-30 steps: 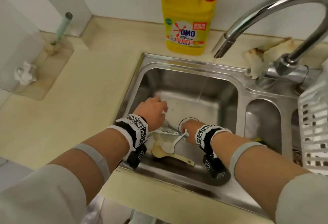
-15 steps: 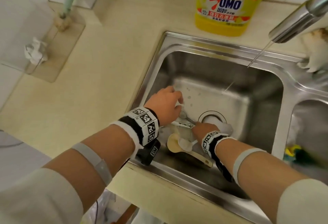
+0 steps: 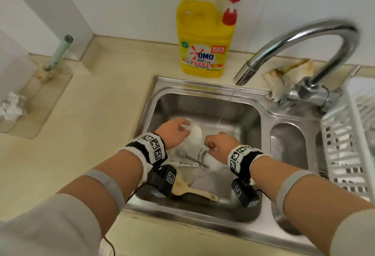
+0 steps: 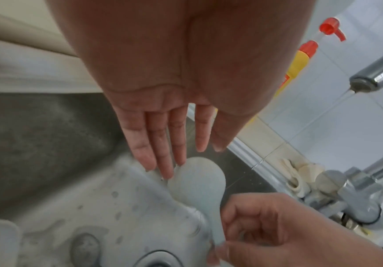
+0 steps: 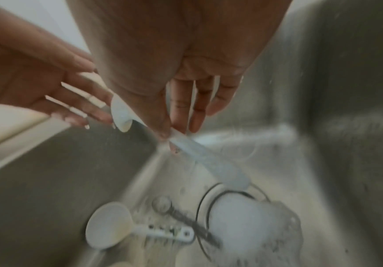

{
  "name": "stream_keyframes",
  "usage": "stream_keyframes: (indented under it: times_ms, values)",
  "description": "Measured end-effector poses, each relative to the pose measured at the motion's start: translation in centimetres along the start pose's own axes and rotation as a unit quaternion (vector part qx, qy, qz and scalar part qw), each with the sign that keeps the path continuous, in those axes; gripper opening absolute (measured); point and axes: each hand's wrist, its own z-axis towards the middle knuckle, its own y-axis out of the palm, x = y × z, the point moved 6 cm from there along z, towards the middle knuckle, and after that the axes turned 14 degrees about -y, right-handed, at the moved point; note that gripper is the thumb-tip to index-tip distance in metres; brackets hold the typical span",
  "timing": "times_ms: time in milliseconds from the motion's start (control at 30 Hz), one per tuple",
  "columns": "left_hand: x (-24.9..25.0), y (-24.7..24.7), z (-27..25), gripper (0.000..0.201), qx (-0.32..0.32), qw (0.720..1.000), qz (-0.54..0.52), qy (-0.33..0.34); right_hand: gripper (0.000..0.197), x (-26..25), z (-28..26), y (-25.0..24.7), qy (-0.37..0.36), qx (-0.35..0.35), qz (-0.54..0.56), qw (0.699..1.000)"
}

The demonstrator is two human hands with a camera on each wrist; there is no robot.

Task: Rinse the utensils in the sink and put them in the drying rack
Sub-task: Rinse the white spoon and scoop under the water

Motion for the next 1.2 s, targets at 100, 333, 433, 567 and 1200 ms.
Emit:
stream_keyframes:
  times_ms: [100,333,433,567,1200]
  values:
    - [2.2,0.5,0.0,0.035,-0.054,0.99,-0.131,0.003,0.016,0.5,-1.6,-3.4,0.017,0.075,0.027,0.997]
    - [5.5,1.0,2.0,0.041,-0.107,0.936,-0.334,-0.018,0.021,2.0,-4.2,-8.1,0.039,0.189,0.005,0.981]
    - [6.1,1.5,3.2,0.029,-0.095,0.931,-0.351,-0.014,0.025,2.8,-4.4,-8.5,0.047,0.21,0.013,0.977]
    - [6.5,1.9,4.7,0.041,-0.042,0.96,-0.277,-0.001,0.029,3.5,-4.4,-9.0,0.058,0.219,0.041,0.973]
    - [8.3,3.7,8.1,0.043,0.005,0.987,-0.161,0.027,0.006,6.0,-7.8,-11.8,0.123,0.468,0.46,0.745]
